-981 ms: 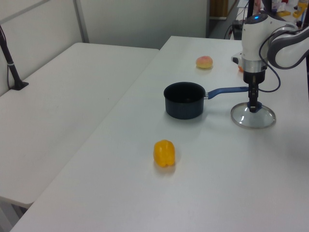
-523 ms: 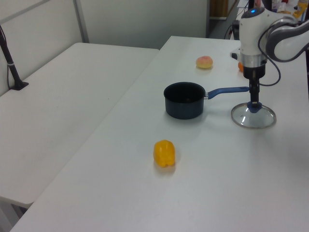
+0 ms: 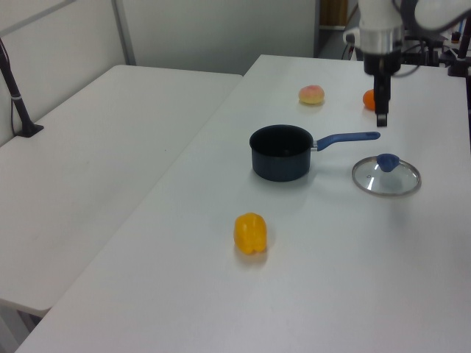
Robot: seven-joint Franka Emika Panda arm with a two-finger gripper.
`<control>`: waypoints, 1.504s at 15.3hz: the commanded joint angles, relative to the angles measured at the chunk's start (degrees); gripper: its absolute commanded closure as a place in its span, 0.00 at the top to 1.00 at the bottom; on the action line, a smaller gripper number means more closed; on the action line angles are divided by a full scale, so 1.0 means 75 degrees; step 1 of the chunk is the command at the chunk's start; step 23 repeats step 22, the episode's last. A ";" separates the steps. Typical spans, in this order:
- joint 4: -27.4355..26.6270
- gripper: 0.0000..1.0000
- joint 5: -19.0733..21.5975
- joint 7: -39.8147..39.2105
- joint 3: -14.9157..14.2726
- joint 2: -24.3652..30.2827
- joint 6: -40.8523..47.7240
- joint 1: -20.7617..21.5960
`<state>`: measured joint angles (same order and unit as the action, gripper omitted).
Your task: Open lid
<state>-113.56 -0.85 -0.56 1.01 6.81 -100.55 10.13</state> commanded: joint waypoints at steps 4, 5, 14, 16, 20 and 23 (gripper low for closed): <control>0.1955 1.00 0.0536 0.1056 -0.0076 -0.0076 0.1325 -0.0342; 0.2108 1.00 0.0536 0.1163 -0.0146 -0.0076 0.1325 -0.0378; 0.2203 1.00 0.0548 -0.0544 -0.0837 -0.0333 -0.0020 -0.0343; 0.2168 1.00 0.0478 -0.0559 -0.0850 -0.0439 -0.0280 -0.0343; 0.2168 1.00 0.0430 -0.0547 -0.0838 -0.0439 -0.0198 -0.0308; 0.2168 1.00 0.0430 -0.0547 -0.0826 -0.0451 -0.0210 -0.0296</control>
